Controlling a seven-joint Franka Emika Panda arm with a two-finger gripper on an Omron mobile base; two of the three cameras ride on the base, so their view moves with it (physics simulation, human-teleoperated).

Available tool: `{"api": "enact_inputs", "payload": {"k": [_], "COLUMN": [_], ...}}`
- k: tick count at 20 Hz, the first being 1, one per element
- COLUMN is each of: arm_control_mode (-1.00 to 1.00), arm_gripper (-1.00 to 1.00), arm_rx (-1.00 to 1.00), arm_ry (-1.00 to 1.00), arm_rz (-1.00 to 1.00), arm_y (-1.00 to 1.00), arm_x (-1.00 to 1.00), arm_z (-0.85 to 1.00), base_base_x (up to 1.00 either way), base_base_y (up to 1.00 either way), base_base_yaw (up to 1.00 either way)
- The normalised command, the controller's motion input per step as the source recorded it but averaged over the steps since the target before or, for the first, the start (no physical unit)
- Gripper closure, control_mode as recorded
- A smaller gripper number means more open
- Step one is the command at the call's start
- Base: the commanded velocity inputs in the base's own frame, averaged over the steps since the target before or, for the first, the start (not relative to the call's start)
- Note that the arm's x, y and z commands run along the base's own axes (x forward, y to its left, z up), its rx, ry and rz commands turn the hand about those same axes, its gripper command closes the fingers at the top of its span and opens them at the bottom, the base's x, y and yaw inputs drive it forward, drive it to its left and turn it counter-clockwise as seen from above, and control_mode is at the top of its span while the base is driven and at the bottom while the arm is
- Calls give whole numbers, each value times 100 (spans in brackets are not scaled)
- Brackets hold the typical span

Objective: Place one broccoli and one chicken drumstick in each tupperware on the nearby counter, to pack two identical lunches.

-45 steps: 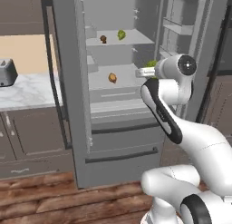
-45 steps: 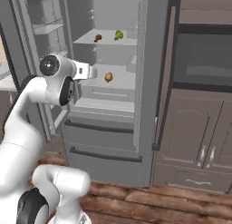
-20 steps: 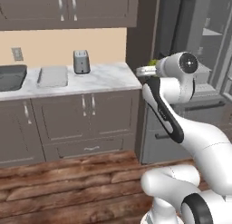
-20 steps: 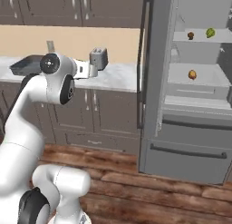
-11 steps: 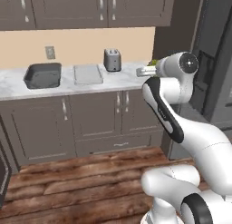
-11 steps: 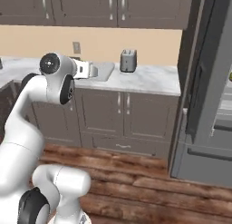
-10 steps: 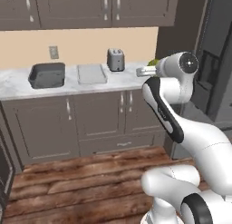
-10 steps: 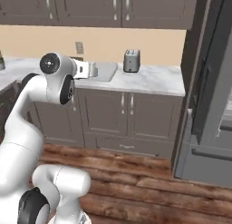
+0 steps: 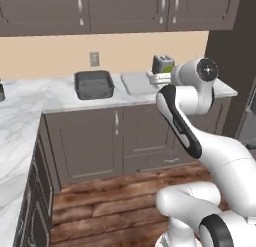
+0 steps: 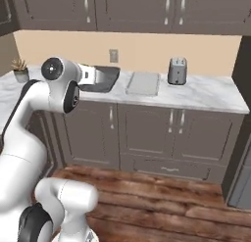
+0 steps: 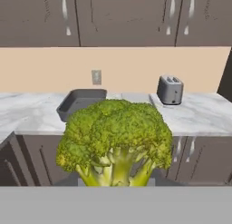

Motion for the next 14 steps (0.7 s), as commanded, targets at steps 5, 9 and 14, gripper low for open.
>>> {"api": "enact_inputs", "payload": {"k": [5, 9, 14], "arm_control_mode": [100, 100, 100], "arm_gripper": [100, 100, 100], "arm_rx": [0, 0, 0], "arm_ry": [0, 0, 0], "arm_rz": [0, 0, 0], "arm_y": [0, 0, 0], "arm_x": [0, 0, 0], "arm_z": [0, 0, 0], "base_base_x": [95, 100, 100], "base_base_y": [35, 10, 18], "base_base_yaw": [-7, -9, -11]}}
